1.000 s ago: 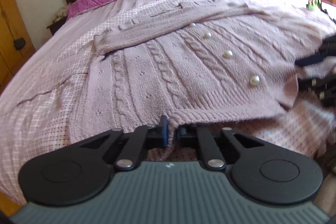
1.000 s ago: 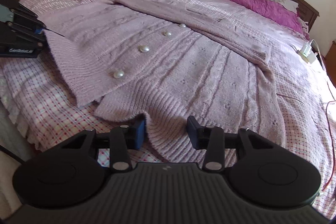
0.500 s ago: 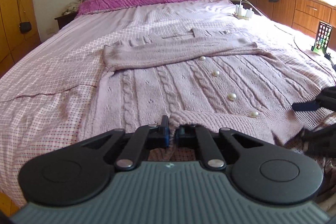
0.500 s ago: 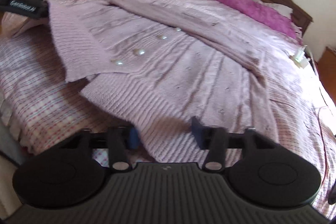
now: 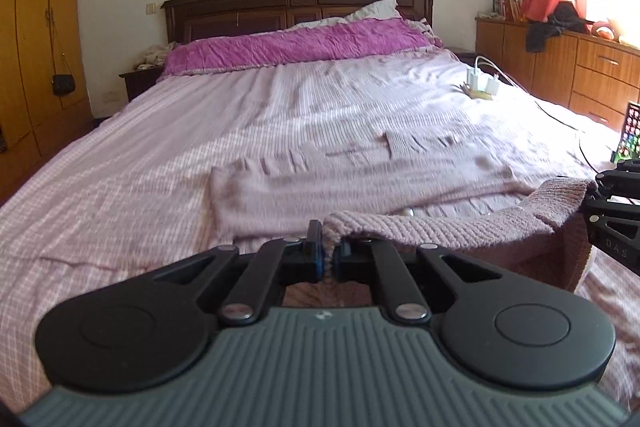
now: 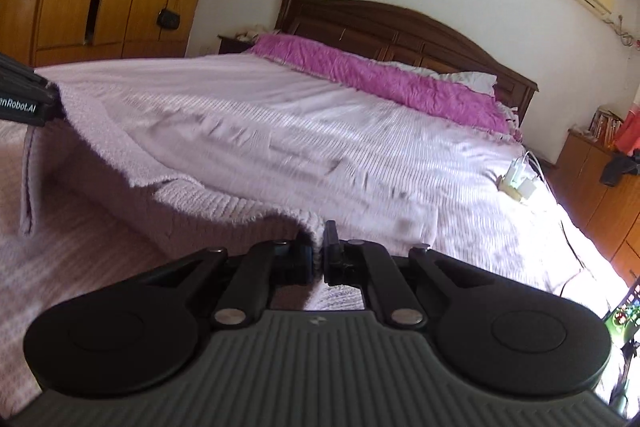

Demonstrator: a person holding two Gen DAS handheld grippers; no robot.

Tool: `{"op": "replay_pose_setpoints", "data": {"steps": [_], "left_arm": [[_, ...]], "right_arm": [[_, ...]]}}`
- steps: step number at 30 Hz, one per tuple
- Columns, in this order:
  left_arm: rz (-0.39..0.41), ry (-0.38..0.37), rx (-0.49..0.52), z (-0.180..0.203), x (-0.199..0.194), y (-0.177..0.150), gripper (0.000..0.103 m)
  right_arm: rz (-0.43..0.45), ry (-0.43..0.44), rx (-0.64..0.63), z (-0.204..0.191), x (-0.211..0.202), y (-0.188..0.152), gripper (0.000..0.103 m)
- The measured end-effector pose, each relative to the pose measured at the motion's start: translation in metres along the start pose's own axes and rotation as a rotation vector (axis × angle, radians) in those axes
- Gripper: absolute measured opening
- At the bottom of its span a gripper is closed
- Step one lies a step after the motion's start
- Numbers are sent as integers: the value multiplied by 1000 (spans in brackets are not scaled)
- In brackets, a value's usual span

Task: Fold small clothes
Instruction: 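Lift the hem with both grippers and fold it toward the collar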

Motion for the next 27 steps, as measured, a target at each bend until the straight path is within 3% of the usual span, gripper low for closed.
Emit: {"op": "replay_pose_setpoints", "data": {"steps": [9,15,20,27], "left_arm": [[66,34,-30,-9,67,59,7],[74,63,-36,-14,126,84,7],[23,77,-43,-18,183,76,7],[-75,114,-44,-32,252,33,7]], "right_arm": [[81,-41,-7,34,78,62,5],[72,-80,-32,52,152,85,5],[2,-82,-5,59,218,77,5],[-125,-67,-6,52,293,27,5]]}}
Point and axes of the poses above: each gripper's, at about its wrist camera, not at the fingertips, and x roughly the way its jaws point, z to its right, y to its top, the point moved 8 cm from there along x, roughly the way its jaws point, and after that the axes turned 7 degrees about z, right-handed, at the moved point
